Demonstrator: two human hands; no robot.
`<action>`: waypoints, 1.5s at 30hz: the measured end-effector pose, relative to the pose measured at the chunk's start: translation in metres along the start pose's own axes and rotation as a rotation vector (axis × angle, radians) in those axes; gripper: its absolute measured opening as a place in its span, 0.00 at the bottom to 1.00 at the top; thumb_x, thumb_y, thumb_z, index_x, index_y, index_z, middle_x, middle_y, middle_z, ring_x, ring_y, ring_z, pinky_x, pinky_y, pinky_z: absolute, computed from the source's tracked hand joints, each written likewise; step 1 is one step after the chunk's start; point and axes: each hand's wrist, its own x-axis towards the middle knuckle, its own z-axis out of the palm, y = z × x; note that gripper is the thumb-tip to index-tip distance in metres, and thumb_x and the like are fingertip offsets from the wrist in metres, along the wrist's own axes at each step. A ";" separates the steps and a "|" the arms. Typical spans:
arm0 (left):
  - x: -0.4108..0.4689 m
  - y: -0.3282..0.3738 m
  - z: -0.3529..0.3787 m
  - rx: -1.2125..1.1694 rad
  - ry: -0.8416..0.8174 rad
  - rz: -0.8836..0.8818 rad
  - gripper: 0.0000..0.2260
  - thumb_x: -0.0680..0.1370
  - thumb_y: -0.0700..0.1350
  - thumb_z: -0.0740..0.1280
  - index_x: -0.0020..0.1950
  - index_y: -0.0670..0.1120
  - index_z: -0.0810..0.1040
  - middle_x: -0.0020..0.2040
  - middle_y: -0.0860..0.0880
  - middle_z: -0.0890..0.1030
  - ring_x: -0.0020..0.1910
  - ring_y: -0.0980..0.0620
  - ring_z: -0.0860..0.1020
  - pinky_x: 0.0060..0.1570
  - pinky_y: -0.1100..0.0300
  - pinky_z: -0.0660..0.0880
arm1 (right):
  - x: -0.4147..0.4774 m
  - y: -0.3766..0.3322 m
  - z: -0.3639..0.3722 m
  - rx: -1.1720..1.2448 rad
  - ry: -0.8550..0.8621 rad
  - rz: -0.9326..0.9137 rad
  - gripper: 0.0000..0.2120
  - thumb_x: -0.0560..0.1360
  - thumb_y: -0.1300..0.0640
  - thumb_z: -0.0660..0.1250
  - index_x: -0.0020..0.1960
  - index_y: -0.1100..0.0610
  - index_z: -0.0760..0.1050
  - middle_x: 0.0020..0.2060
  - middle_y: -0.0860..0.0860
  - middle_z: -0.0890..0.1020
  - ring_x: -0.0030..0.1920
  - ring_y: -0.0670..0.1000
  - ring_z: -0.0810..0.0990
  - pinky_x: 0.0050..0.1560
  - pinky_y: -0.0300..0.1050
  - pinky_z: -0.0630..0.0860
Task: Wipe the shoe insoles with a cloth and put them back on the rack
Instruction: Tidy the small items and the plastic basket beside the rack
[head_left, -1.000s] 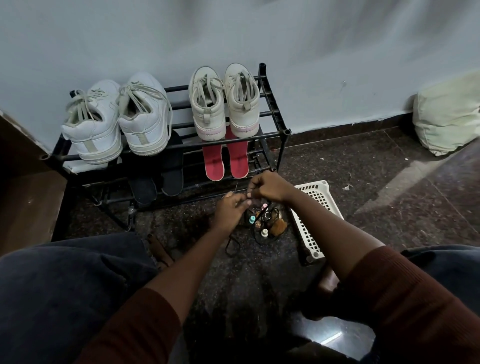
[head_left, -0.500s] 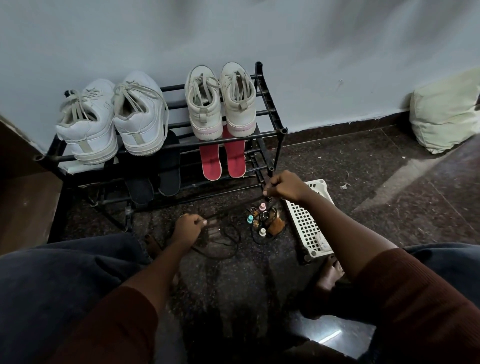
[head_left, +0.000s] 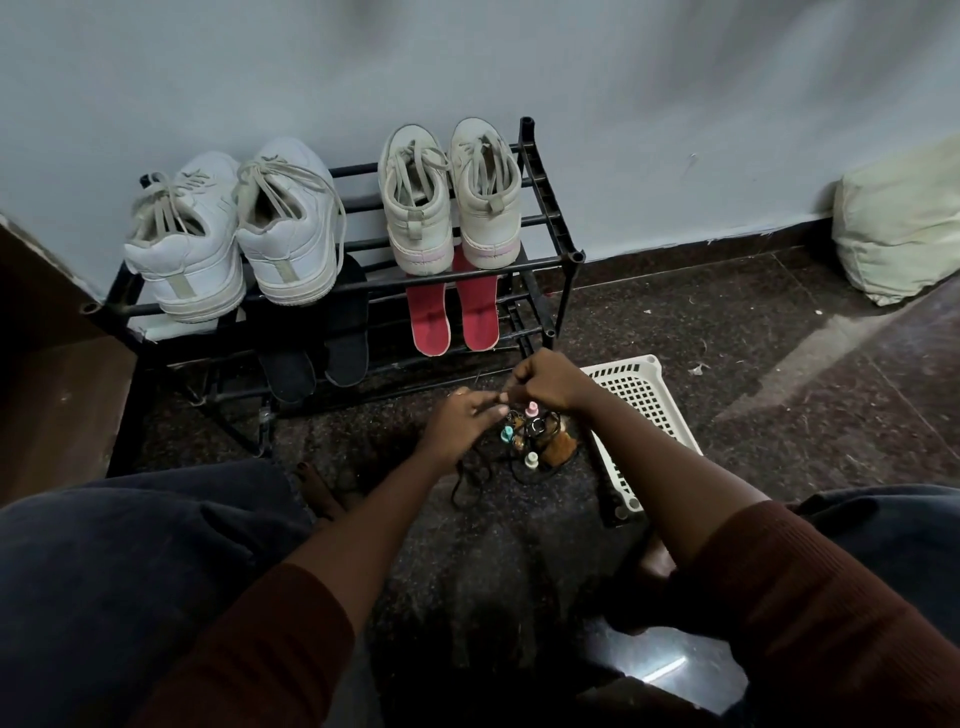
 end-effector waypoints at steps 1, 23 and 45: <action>0.001 0.003 0.003 -0.005 0.000 -0.008 0.11 0.76 0.44 0.69 0.57 0.43 0.82 0.47 0.43 0.77 0.45 0.50 0.75 0.42 0.62 0.67 | 0.000 -0.001 0.001 -0.002 -0.002 -0.004 0.04 0.70 0.65 0.68 0.42 0.64 0.82 0.28 0.46 0.77 0.26 0.38 0.73 0.27 0.24 0.66; -0.019 -0.049 -0.018 0.041 0.123 -0.251 0.11 0.77 0.45 0.67 0.57 0.41 0.79 0.47 0.45 0.79 0.50 0.48 0.77 0.43 0.62 0.65 | -0.011 0.039 -0.006 -0.079 0.194 0.052 0.03 0.71 0.64 0.69 0.43 0.61 0.82 0.42 0.57 0.84 0.44 0.51 0.80 0.42 0.37 0.73; -0.009 0.033 0.001 -0.765 0.191 -0.202 0.07 0.81 0.38 0.60 0.54 0.38 0.76 0.44 0.50 0.80 0.39 0.63 0.80 0.42 0.70 0.76 | -0.014 -0.008 0.004 -0.017 0.297 -0.184 0.06 0.71 0.68 0.68 0.46 0.61 0.81 0.38 0.53 0.83 0.36 0.45 0.77 0.39 0.32 0.71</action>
